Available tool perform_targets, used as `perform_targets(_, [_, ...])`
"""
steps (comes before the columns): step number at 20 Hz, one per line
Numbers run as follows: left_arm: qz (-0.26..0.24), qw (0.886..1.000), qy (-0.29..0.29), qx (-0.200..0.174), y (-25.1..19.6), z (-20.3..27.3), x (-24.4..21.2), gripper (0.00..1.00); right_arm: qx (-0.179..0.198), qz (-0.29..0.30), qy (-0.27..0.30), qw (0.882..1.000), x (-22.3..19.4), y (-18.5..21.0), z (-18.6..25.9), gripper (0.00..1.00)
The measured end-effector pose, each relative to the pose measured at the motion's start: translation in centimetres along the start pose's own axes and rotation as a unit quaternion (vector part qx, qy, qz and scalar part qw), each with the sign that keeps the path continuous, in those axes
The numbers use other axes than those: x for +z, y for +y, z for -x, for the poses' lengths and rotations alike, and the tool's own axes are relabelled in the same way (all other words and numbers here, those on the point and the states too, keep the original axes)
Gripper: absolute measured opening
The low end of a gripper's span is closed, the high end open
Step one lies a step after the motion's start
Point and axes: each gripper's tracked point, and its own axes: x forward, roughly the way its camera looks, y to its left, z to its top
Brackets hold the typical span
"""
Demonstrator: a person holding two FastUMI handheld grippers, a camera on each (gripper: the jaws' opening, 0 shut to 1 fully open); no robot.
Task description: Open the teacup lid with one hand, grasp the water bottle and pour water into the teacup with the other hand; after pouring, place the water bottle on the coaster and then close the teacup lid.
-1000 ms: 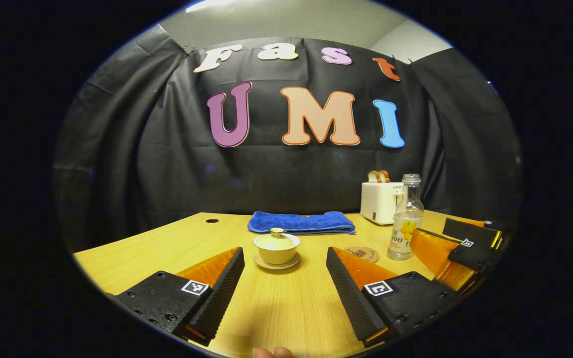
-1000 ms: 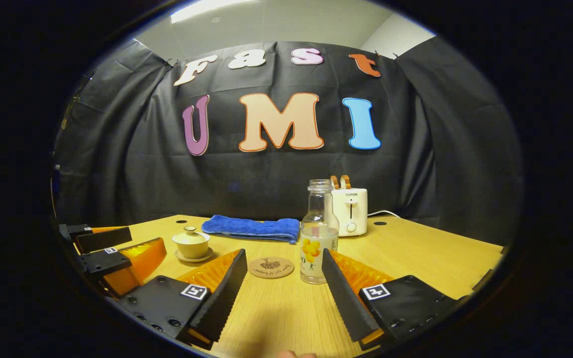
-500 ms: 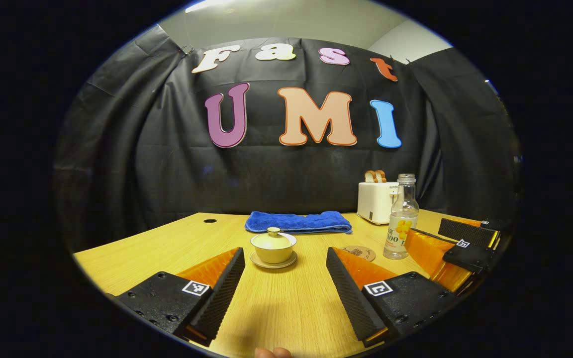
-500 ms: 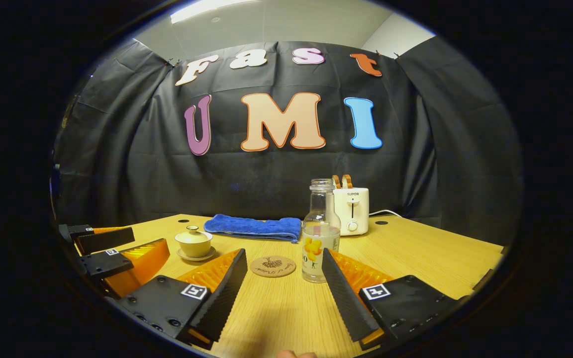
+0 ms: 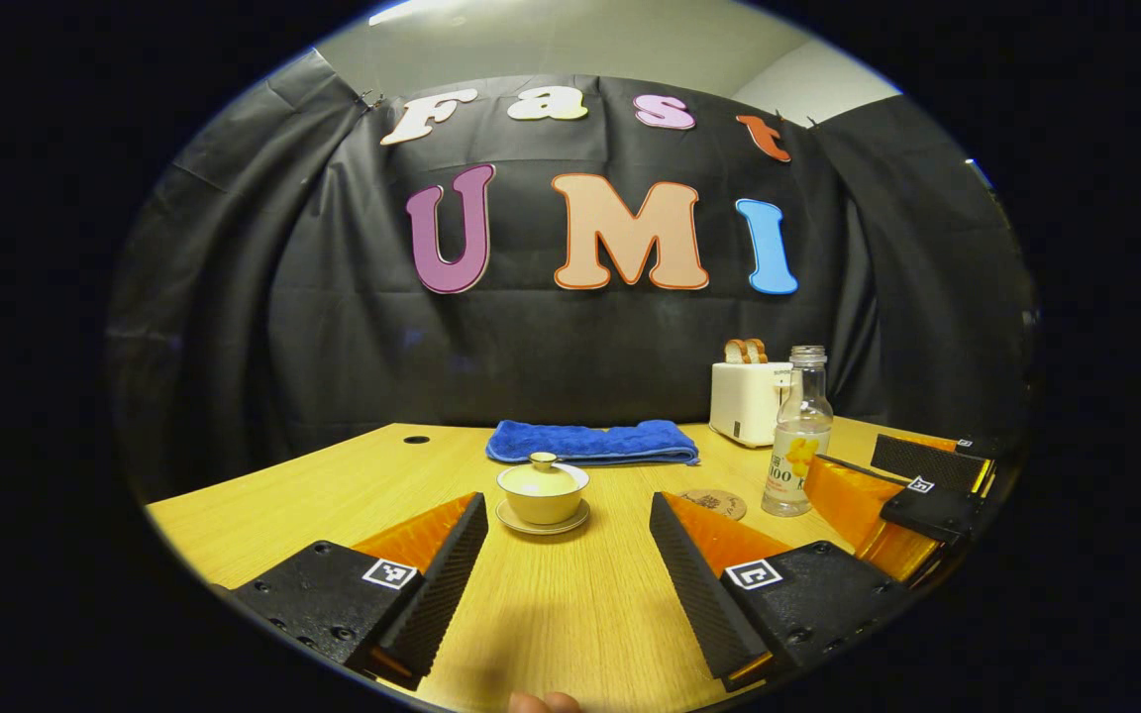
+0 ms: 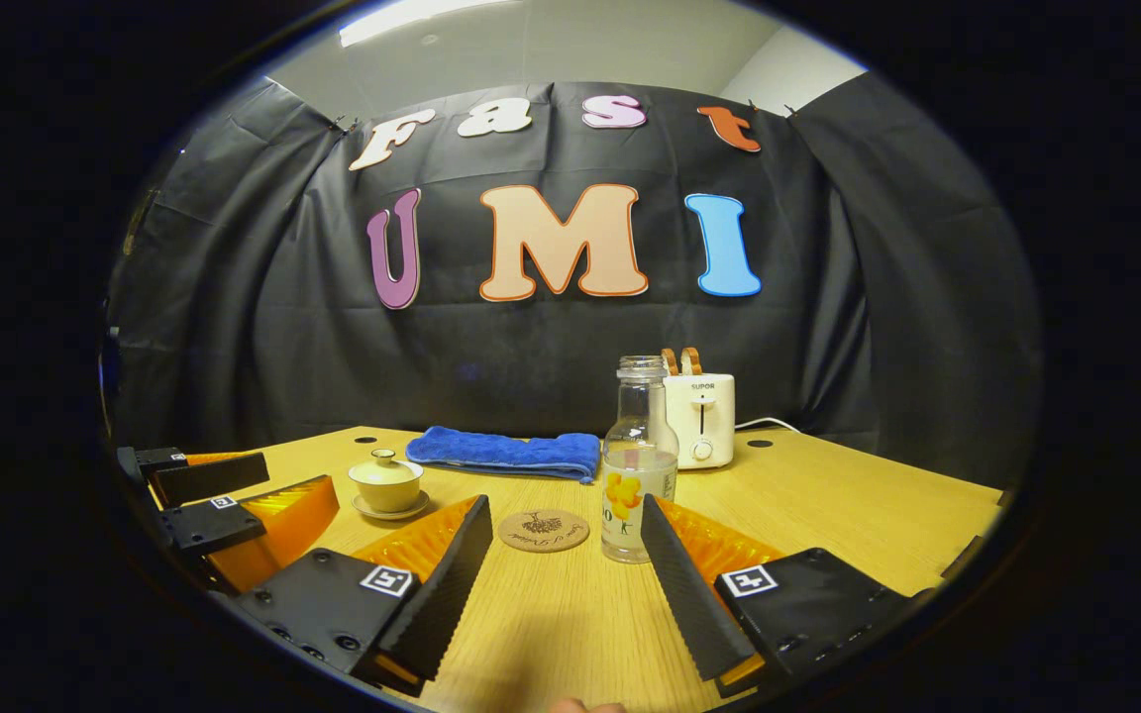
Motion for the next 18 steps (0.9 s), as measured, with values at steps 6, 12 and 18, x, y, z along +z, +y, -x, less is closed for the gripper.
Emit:
perform_targets(6, [-0.001,1.000,0.001,0.017,0.5,0.0,0.0,0.97,0.002,0.000,0.000,1.000,0.0,0.1,0.0,0.94])
perform_targets(12, [-0.001,1.000,0.000,0.015,0.4,-0.2,-0.1,0.96,0.006,0.000,0.001,1.000,0.0,0.0,0.0,0.94])
perform_targets(18, [-0.002,1.000,-0.002,0.010,1.1,-2.7,0.1,0.97,-0.014,0.001,0.002,1.000,0.1,-2.5,-1.2,0.96])
